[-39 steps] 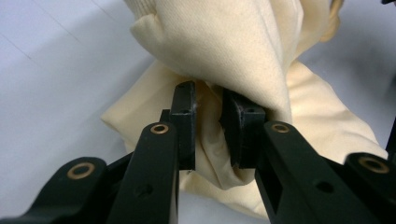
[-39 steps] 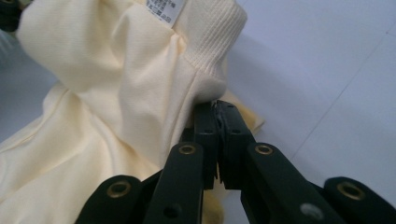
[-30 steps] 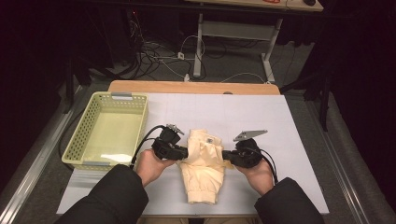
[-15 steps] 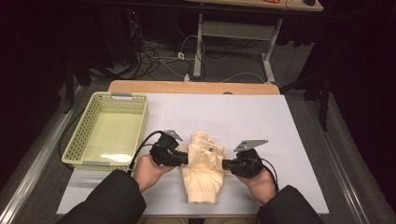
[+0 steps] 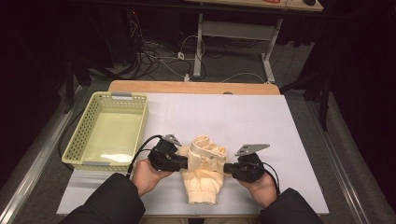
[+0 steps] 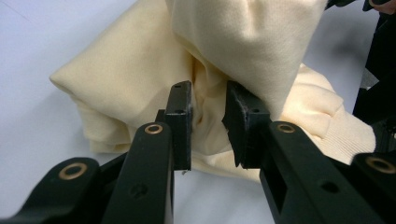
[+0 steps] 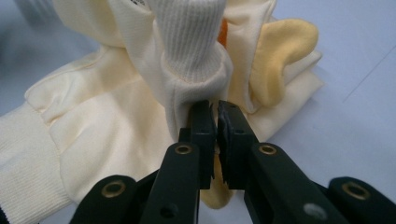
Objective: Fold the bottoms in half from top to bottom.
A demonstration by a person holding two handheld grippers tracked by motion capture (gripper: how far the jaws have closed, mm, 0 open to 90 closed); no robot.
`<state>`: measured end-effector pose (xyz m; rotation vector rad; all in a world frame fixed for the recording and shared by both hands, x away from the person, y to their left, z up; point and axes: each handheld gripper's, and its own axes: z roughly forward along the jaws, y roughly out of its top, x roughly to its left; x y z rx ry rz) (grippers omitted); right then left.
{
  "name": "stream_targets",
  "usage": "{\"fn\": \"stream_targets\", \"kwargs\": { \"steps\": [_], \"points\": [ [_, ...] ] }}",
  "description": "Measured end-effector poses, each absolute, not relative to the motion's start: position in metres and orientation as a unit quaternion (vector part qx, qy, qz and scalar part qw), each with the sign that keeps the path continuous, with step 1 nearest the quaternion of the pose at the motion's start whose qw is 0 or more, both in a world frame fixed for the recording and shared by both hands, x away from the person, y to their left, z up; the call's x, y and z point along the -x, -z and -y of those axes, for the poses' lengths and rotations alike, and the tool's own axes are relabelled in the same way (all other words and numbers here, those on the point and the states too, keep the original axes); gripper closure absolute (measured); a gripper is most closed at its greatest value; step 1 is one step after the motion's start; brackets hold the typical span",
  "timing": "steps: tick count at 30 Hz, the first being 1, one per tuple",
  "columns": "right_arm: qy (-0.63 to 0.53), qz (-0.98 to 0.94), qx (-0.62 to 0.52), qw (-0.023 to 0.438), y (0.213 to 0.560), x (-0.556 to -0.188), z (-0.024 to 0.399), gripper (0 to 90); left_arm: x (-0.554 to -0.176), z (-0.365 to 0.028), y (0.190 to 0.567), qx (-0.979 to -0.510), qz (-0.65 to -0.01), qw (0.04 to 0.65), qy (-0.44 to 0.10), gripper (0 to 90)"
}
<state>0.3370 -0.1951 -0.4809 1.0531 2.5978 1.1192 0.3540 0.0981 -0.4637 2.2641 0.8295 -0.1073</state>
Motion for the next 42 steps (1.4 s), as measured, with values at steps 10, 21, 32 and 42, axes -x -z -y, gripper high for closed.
{"fn": "stream_targets", "kwargs": {
  "steps": [10, 21, 32, 42],
  "points": [
    [-0.377, -0.853, -0.354, 0.066, 0.478, -0.337, 0.2, 85.2, -0.347, -0.1, 0.463, -0.877, -0.314, 0.362, 0.043, 69.2],
    [-0.38, -0.857, -0.343, 0.063, 0.478, -0.329, 0.199, 85.3, -0.335, -0.101, 0.464, -0.879, -0.303, 0.364, 0.046, 69.3],
    [-0.379, -0.857, -0.343, 0.061, 0.479, -0.327, 0.2, 85.3, -0.331, -0.103, 0.457, -0.876, -0.306, 0.373, 0.025, 66.3],
    [-0.377, -0.859, -0.341, 0.059, 0.481, -0.327, 0.198, 85.3, -0.354, -0.101, 0.436, -0.863, -0.328, 0.383, -0.007, 65.0]
  ]
}}
